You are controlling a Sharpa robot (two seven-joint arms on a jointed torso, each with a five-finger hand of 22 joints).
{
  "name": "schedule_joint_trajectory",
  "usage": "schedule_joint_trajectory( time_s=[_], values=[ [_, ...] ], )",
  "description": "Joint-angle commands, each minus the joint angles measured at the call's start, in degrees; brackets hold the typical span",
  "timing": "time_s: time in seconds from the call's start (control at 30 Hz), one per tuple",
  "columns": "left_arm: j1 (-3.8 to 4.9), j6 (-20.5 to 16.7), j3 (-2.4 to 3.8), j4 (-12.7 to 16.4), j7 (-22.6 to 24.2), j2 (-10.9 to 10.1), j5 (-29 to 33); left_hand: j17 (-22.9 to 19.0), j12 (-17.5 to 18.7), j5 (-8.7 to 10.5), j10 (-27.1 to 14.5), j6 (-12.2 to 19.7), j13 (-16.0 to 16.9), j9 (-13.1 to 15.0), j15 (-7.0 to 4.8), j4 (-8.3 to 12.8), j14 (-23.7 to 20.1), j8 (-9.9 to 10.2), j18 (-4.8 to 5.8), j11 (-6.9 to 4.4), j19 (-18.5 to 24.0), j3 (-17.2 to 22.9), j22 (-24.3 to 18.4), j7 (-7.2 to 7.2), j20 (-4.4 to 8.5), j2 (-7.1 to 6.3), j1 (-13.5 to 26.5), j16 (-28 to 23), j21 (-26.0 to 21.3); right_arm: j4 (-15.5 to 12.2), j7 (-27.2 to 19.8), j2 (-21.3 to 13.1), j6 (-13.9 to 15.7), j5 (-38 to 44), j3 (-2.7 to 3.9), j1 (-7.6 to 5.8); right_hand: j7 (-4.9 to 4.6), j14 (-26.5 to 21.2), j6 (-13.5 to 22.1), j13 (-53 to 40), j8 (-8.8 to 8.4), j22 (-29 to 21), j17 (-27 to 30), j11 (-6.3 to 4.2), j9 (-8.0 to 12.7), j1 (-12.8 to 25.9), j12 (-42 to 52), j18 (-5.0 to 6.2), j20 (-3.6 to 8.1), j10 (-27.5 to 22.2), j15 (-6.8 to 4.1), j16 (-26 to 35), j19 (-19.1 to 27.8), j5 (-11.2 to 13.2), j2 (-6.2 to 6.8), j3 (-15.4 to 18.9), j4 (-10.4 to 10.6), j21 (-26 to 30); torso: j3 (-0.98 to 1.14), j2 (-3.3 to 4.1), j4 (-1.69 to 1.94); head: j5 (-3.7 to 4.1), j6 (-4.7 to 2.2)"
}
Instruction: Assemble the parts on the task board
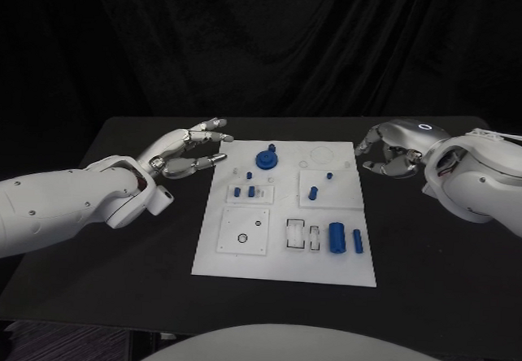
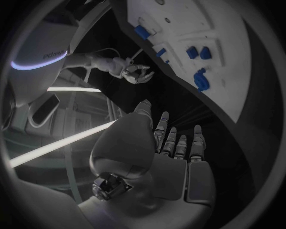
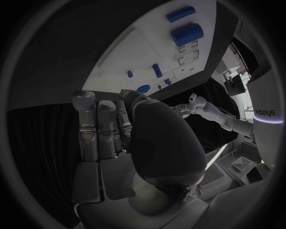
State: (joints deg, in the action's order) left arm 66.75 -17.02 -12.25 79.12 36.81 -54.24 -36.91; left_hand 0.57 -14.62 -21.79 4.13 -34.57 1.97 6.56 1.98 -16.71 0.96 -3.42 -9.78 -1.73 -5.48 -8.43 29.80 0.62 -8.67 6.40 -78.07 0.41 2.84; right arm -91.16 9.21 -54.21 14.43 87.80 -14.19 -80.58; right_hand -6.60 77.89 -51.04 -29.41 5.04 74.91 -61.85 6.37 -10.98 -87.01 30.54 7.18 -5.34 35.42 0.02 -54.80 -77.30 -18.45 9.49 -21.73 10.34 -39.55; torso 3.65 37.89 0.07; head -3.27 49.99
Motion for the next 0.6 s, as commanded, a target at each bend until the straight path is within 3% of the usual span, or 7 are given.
schedule_joint_trajectory(
  time_s=[0.03,0.17,0.3,0.33,0.47,0.5,0.6],
  values=[
    [-0.59,13.3,0.06,1.1,11.4,0.0,17.5,-0.4,1.5,-0.14,-0.6,2.2,-0.1,-0.9,-0.04,-0.1,-0.6,0.4,-0.41,-0.29,0.8,-1.9,-2.6,-0.32,-0.61,0.64,-0.6,-0.3,-0.4,1.0,-2.6,0.5,-1.1,3.8,0.03,1.17,-0.01,-0.1,0.0,1.6,-0.24,4.7,0.4,0.31,-0.1,-0.3,-1.1,0.62,-0.48,-0.1,0.23,-0.3,0.0,0.8,-0.20,0.1,-0.5,-0.5,-1.09,0.28,1.37,1.65,0.01],
    [-1.36,16.9,0.06,2.2,12.7,-0.2,21.8,-0.6,2.4,0.28,-0.9,4.8,-0.2,-1.6,0.51,-0.1,-0.9,0.6,-0.41,-0.47,1.4,-3.1,-4.3,-0.53,-1.15,1.14,-0.4,-0.4,-0.5,3.1,-3.8,1.7,-0.5,5.3,0.02,2.76,-0.01,0.1,1.1,5.6,-0.83,4.7,1.1,0.47,0.2,0.6,-3.3,0.55,-0.76,0.5,0.47,-0.9,-0.2,3.4,-0.49,1.5,-0.2,-1.2,-2.29,0.59,2.74,3.15,0.01],
    [-1.64,17.9,0.07,2.7,13.2,0.2,23.2,-0.6,3.2,1.95,-1.0,12.1,-0.3,-3.3,0.63,-0.1,-1.0,1.2,-0.48,-1.54,1.9,-4.7,-6.8,-1.71,-1.37,1.84,0.8,-0.4,-0.6,3.9,-4.5,1.8,-0.8,6.0,0.02,3.64,0.53,0.1,2.7,8.1,-1.26,4.7,1.6,0.64,0.8,1.3,-4.5,0.51,-0.99,0.6,0.58,-1.2,-0.3,5.2,-0.85,2.9,0.4,-1.4,-2.86,0.65,3.20,3.96,0.01],
    [-1.69,17.9,0.07,2.9,13.3,0.3,23.4,-0.6,4.7,2.83,-1.6,20.9,-0.5,-4.9,0.53,0.0,-1.0,1.7,-0.39,-2.45,2.5,-5.2,-9.1,-4.62,-1.58,2.60,1.8,-0.4,-0.8,4.0,-4.6,1.7,-0.7,6.1,0.02,3.80,0.71,-0.2,3.4,8.7,-1.37,4.6,2.1,0.66,1.0,1.4,-4.7,0.61,-0.98,0.6,0.55,-0.8,-0.1,5.6,-0.97,3.4,0.5,-0.9,-2.94,0.60,3.19,4.14,0.01],
    [-1.90,17.7,0.07,3.1,13.6,0.5,23.8,-0.6,6.1,2.67,-1.8,24.9,-0.6,-5.3,0.90,0.0,-1.0,2.2,-0.51,-1.68,2.5,-6.1,-10.0,-8.12,-1.75,3.58,1.9,-0.4,-0.8,4.1,-5.0,1.5,-0.2,6.4,0.02,4.21,0.95,-0.6,4.3,9.7,-1.27,4.5,2.7,0.45,1.3,1.7,-4.8,0.71,-0.84,1.3,0.29,-0.6,0.1,6.4,-1.27,4.1,0.8,-0.5,-4.02,0.59,3.99,5.11,0.01],
    [-1.98,17.6,0.07,3.1,13.7,0.5,23.8,-0.6,7.2,1.91,-2.4,27.7,-0.7,-5.5,0.66,0.0,-1.0,2.4,-0.53,-2.40,2.5,-6.2,-10.4,-10.72,-1.65,4.02,1.6,-0.4,-0.8,4.1,-5.1,1.4,-0.1,6.4,0.02,4.30,0.94,-0.6,4.3,9.8,-1.27,4.5,2.7,0.45,1.3,1.7,-4.8,0.70,-0.83,1.3,0.28,-0.7,0.1,6.5,-1.29,4.2,0.8,-0.5,-4.08,0.58,3.98,5.09,0.01],
    [-2.22,17.4,0.07,3.1,13.8,0.6,23.9,-0.6,8.3,1.65,-2.7,31.4,-0.8,-6.0,0.62,0.0,-1.0,2.9,-0.53,-3.74,2.6,-6.7,-12.2,-13.66,-1.44,4.82,1.4,-0.4,-0.9,4.2,-5.2,1.3,0.2,6.5,0.01,4.54,0.90,-0.5,5.6,10.7,-1.33,4.6,2.9,0.33,1.7,1.9,-4.6,0.64,-0.78,2.3,0.24,-1.0,0.0,7.3,-1.58,5.0,1.1,-0.7,-4.59,0.67,4.12,5.43,0.01]
  ],
)
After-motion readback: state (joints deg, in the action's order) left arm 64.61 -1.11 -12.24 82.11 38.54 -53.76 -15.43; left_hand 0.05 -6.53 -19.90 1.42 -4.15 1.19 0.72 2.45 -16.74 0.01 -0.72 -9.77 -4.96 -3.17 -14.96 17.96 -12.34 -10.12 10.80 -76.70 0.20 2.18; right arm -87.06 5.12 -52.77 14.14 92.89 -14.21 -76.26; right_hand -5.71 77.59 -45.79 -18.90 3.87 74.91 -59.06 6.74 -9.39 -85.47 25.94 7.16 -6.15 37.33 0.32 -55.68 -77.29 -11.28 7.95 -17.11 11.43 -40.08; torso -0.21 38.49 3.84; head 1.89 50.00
